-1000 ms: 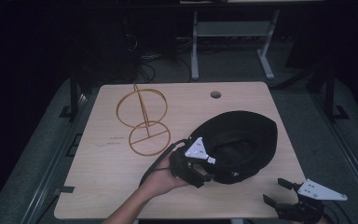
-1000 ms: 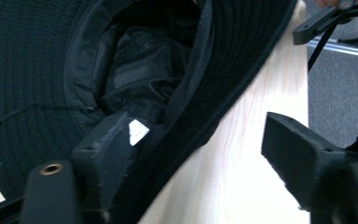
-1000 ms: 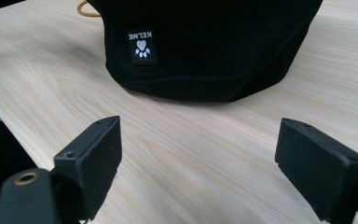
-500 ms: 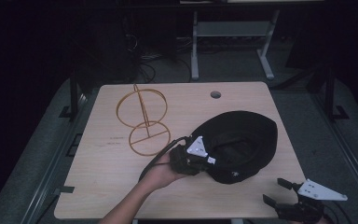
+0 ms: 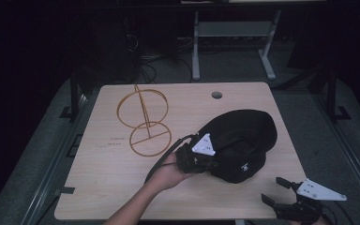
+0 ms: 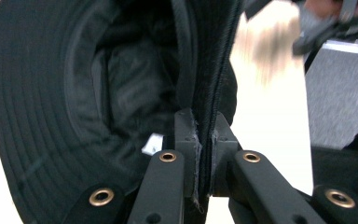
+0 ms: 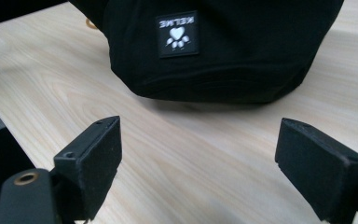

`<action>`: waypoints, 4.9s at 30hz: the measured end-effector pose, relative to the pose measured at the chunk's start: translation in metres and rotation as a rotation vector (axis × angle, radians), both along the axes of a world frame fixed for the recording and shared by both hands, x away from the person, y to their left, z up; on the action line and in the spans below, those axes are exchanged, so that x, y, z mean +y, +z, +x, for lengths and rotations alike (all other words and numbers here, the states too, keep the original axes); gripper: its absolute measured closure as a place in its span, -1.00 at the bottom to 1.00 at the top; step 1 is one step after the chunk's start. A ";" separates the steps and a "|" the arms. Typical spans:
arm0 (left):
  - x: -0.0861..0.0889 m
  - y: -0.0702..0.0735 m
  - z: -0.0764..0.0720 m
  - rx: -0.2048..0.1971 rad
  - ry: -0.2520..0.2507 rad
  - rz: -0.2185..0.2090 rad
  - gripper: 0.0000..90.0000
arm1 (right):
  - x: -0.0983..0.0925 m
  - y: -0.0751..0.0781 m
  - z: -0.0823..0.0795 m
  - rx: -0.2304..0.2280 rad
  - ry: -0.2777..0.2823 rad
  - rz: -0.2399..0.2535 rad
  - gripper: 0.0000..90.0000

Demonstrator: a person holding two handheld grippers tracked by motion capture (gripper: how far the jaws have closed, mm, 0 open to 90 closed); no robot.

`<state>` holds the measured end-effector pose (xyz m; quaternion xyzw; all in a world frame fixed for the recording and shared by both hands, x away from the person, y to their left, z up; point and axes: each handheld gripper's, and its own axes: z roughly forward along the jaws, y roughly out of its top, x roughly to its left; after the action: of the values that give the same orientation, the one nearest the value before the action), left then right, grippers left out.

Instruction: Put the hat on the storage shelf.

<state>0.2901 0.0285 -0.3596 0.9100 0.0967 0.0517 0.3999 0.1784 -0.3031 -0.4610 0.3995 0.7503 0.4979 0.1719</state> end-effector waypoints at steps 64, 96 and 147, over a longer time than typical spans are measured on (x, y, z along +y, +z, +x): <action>-0.024 0.051 0.014 0.087 0.022 -0.146 0.60 | 0.041 0.026 0.050 -0.118 0.117 0.052 0.89; 0.067 0.050 -0.003 0.053 0.110 -0.193 0.04 | 0.034 0.047 0.062 -0.061 0.093 0.102 0.92; 0.131 -0.045 -0.033 0.047 0.234 -0.181 -0.18 | 0.052 0.151 0.089 -0.179 0.167 0.048 0.92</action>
<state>0.2576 0.1598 -0.4049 0.8538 0.2156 0.0677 0.4690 0.2675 -0.2508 -0.3096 0.2935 0.7504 0.5621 0.1865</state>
